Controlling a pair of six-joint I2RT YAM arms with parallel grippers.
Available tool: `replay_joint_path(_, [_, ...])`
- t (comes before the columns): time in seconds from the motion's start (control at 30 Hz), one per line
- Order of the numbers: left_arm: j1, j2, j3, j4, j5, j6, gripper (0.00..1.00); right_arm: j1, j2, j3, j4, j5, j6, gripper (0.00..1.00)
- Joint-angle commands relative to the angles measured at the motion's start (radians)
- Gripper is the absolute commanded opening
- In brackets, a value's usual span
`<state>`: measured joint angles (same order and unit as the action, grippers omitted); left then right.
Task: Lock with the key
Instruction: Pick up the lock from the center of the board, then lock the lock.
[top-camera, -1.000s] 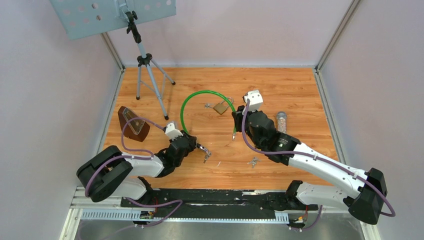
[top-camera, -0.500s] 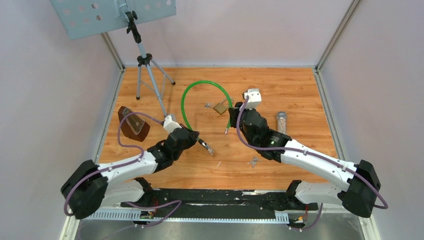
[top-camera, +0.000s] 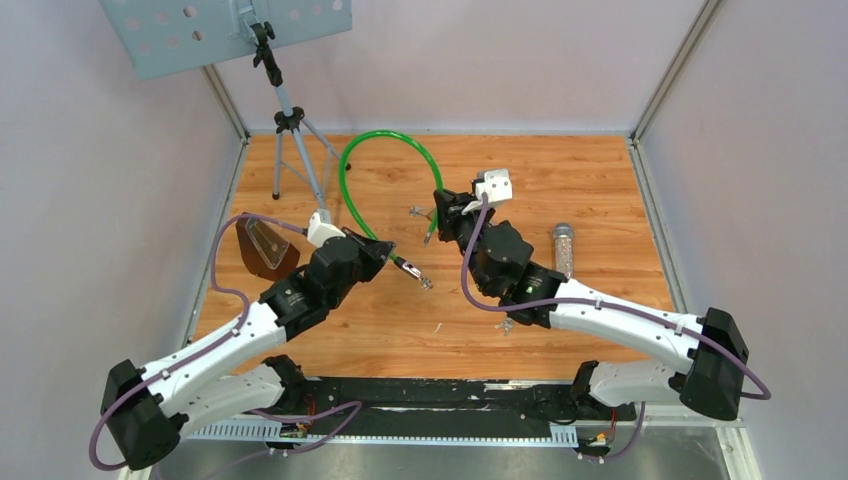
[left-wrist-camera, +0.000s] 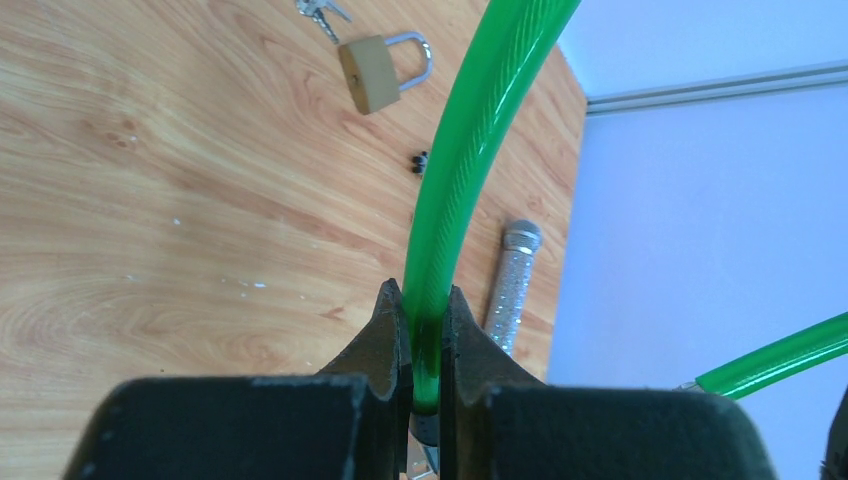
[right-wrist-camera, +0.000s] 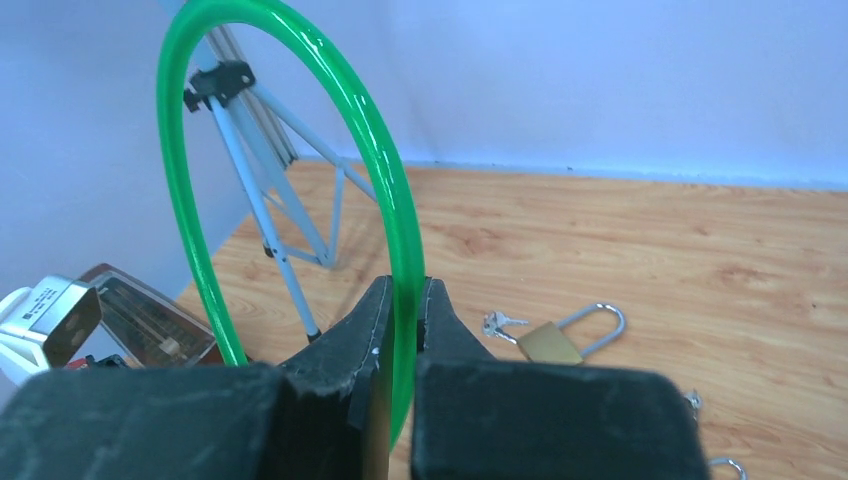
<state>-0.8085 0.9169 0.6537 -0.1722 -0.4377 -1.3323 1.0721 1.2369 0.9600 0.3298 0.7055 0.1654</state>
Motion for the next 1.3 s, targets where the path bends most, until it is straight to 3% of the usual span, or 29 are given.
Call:
replay_joint_path(0.0, [0.001,-0.040,0.069,-0.020,0.049,-0.053,0.00,0.035,0.010,0.040,0.179,-0.063,-0.070,0.00])
replay_joint_path(0.53, [0.021,-0.076,0.115,-0.029,0.110,-0.111,0.00,0.135,0.083,-0.003,0.324,-0.039,-0.239,0.00])
replay_joint_path(1.27, [0.029,-0.095,0.130,-0.036,0.090,-0.117,0.00,0.181,-0.002,-0.088,0.353,-0.042,-0.242,0.00])
